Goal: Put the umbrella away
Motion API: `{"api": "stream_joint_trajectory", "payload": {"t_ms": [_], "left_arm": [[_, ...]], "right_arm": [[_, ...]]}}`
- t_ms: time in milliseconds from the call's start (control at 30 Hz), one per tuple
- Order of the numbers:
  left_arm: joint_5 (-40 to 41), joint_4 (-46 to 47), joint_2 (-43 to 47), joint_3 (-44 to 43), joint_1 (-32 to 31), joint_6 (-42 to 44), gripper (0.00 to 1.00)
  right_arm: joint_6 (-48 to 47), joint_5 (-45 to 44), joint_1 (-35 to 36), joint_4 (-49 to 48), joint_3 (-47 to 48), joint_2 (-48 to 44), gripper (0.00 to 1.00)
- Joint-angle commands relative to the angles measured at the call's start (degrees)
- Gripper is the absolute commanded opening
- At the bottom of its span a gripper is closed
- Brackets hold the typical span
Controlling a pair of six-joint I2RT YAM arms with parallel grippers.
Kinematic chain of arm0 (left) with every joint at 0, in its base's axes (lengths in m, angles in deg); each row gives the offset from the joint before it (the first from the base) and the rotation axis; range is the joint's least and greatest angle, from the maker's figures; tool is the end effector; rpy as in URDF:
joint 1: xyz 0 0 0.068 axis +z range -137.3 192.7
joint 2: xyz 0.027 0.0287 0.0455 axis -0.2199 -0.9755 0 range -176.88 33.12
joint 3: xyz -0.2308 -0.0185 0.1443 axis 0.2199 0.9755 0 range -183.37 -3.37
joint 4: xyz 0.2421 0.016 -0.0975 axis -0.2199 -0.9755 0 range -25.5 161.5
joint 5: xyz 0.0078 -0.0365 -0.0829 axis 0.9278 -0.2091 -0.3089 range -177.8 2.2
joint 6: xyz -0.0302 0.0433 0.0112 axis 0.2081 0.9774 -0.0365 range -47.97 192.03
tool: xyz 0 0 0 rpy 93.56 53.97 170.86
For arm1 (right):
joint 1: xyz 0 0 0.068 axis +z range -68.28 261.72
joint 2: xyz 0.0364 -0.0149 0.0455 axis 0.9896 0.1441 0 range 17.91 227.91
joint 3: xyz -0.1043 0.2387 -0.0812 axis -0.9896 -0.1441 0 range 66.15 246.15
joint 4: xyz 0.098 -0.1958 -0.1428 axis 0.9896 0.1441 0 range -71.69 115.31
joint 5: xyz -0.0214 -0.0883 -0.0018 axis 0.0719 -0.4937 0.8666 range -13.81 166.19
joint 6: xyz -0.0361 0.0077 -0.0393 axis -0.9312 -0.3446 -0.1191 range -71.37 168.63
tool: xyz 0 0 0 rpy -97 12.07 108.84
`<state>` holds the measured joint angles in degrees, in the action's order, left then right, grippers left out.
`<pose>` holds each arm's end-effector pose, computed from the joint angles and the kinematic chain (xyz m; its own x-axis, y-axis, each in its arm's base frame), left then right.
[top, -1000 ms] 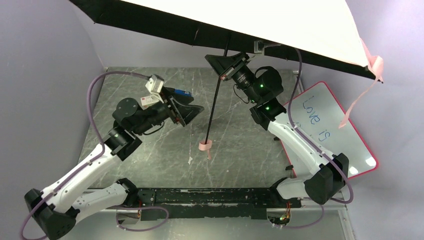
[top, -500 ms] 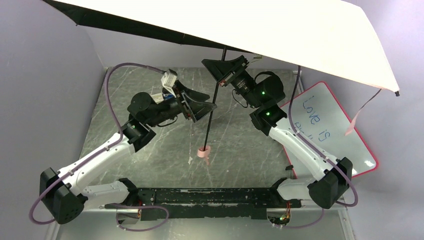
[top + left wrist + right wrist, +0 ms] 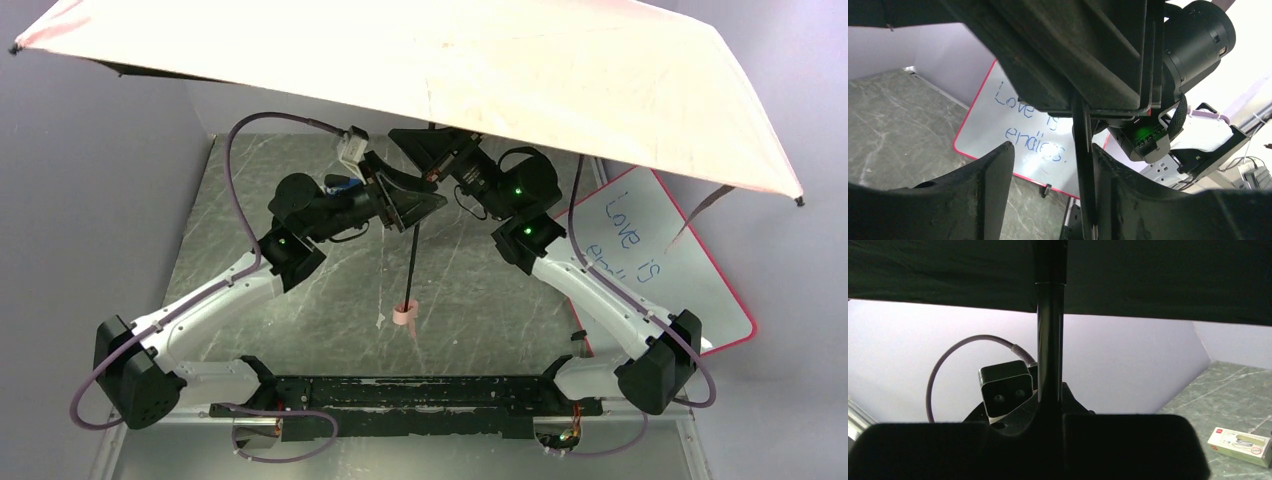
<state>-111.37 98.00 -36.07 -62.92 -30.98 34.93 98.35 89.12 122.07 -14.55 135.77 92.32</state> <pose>0.1927 -0.2036 0.4093 -0.3816 -0.4001 -0.8333 0.8521 0.1970 -0.4848 0.2190 0.1964 0.4583 -0.3643 0.6661 -0.6508 -0.7789 0.1651 0.6050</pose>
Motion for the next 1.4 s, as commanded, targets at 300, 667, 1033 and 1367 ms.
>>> {"api": "stream_joint_trajectory", "payload": {"t_ms": [300,667,1033,1367], "left_arm": [[-1.75,3.51,-3.41,-4.2,-0.6,0.18,0.45],[-1.47,0.61,-2.33,-4.51,-0.62,1.95,0.09],[2.43,-7.28,-1.06,-6.17,-0.56,4.34,0.05],[5.83,-10.97,1.03,-6.74,-0.61,5.7,0.05]], "right_arm": [[-2.96,-0.32,1.65,-4.27,-0.15,-0.93,0.0],[-6.4,-2.57,1.65,-1.5,-0.36,-1.63,0.0],[-8.48,-6.3,1.7,0.44,-2.29,-4.88,0.29],[-12.53,-12.46,1.65,7.06,-5.67,-11.7,0.56]]}}
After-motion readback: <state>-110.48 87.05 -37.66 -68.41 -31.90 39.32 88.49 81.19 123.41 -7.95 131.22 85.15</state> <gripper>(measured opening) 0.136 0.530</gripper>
